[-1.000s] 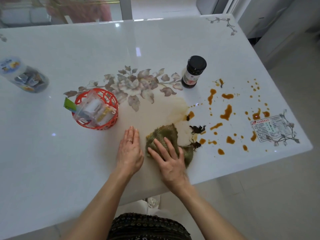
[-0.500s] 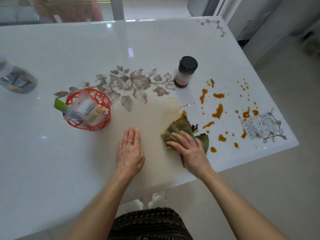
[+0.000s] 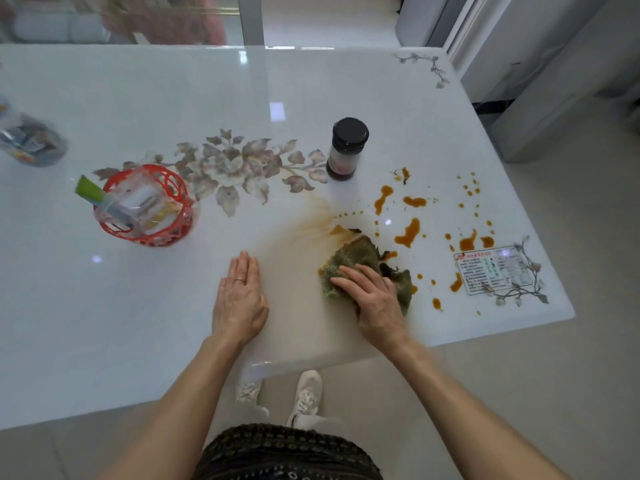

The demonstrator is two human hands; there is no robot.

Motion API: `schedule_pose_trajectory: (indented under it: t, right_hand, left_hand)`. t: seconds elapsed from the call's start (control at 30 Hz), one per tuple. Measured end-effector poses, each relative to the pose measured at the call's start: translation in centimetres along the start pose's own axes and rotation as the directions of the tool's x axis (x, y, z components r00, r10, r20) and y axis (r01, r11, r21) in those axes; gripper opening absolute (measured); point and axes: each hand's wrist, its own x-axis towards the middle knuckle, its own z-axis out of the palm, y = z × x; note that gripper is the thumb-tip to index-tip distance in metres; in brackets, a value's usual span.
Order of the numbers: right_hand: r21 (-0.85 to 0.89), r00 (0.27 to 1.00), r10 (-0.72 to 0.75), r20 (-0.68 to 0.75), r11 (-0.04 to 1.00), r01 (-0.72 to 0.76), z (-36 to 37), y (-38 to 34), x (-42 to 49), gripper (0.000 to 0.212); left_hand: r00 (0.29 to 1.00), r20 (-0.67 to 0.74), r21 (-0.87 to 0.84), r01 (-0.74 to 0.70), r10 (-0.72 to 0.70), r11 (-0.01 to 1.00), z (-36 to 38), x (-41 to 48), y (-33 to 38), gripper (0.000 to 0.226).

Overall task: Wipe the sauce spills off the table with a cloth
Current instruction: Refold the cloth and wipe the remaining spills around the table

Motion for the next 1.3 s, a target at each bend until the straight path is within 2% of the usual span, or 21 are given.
schedule_pose_trajectory:
  t: [0.03, 0.17, 0.2, 0.3, 0.37, 0.43, 0.6, 0.7, 0.8, 0.87, 0.93, 1.0, 1.07, 1.2, 1.27, 1.3]
  right_hand:
    - [0.009, 1.000, -0.031, -0.007, 0.999, 0.031, 0.4, -0.5, -0.7, 0.062]
    - [-0.037, 0.952, -0.301, 0.060, 0.952, 0.303, 0.3, 2.5, -4.0, 0.061]
    - [-0.068, 0.950, -0.304, 0.069, 0.949, 0.308, -0.2, 3.8, -3.6, 0.061]
    - [-0.075, 0.991, -0.131, 0.006, 0.989, 0.131, -1.2, 5.7, -1.4, 0.054]
    - [-0.029, 0.996, -0.062, -0.065, 0.998, 0.060, -1.1, 4.4, -1.2, 0.053]
    - [-0.019, 0.989, -0.124, -0.084, 0.992, 0.122, 0.0, 2.3, -2.1, 0.060]
    - [-0.100, 0.960, -0.271, 0.065, 0.956, 0.276, 1.2, 1.0, -0.3, 0.075]
    - [-0.145, 0.985, -0.167, 0.051, 0.974, 0.173, 0.3, 2.3, 3.1, 0.070]
    - [-0.046, 0.996, -0.072, -0.048, 0.997, 0.070, 0.0, 0.8, 4.1, 0.057]
    - [-0.005, 0.981, -0.173, -0.085, 0.985, 0.174, 0.6, -1.9, 3.5, 0.049]
    - [-0.007, 0.944, -0.330, 0.011, 0.944, 0.330, 1.8, -5.4, 3.1, 0.051]
    - [-0.028, 0.913, -0.387, 0.129, 0.919, 0.393, 3.0, -7.7, 3.7, 0.056]
    - [-0.059, 0.931, -0.333, 0.152, 0.937, 0.345, 3.2, -7.8, 5.8, 0.060]
    - [-0.150, 0.983, 0.014, 0.181, 0.989, 0.013, 1.9, -4.8, 8.1, 0.074]
    - [-0.110, 0.981, 0.141, 0.134, 0.986, -0.127, 1.2, -4.2, 8.1, 0.076]
    - [-0.076, 0.985, 0.156, 0.073, 0.986, -0.150, 1.0, -4.7, 7.9, 0.075]
  left_hand:
    - [1.000, -0.004, 0.003, 0.003, -0.003, 1.000, 0.0, 0.0, 0.0, 0.066]
    - [1.000, 0.010, 0.009, 0.007, -0.007, 1.000, 0.1, 0.2, 0.3, 0.064]
    - [1.000, 0.013, 0.011, -0.005, 0.005, 1.000, 0.1, 0.4, 0.2, 0.063]
    - [0.999, 0.024, 0.027, -0.027, 0.027, 0.999, 0.2, 0.5, -0.5, 0.064]
    - [1.000, 0.023, 0.022, -0.022, 0.021, 1.000, 0.4, 0.4, -0.5, 0.065]
    - [1.000, 0.010, 0.018, -0.015, 0.014, 1.000, 0.5, 0.4, -0.3, 0.065]
    - [1.000, -0.006, 0.015, -0.025, 0.025, 1.000, 0.5, 0.5, -0.4, 0.065]
    - [0.999, -0.013, -0.013, -0.037, 0.037, 0.999, 0.4, 0.5, -0.5, 0.066]
    - [0.999, -0.011, -0.070, -0.035, 0.034, 0.997, 0.1, 0.7, -0.9, 0.067]
    - [0.998, -0.044, -0.133, -0.048, 0.042, 0.990, 0.0, 0.8, -1.0, 0.069]
    - [0.995, -0.094, -0.208, -0.058, 0.039, 0.976, -0.3, 0.7, -0.9, 0.068]
    - [0.991, -0.134, -0.286, -0.039, 0.000, 0.958, -0.6, 0.3, -0.8, 0.066]
    - [0.983, -0.179, -0.318, -0.020, -0.039, 0.948, -1.0, 0.0, -1.3, 0.066]
    - [0.968, -0.236, -0.335, 0.002, -0.086, 0.942, -1.3, -0.4, -1.9, 0.070]
    - [0.960, -0.262, -0.340, 0.004, -0.099, 0.940, -1.3, -0.5, -1.9, 0.070]
    - [0.957, -0.273, -0.340, 0.004, -0.102, 0.940, -1.2, -0.6, -1.9, 0.070]
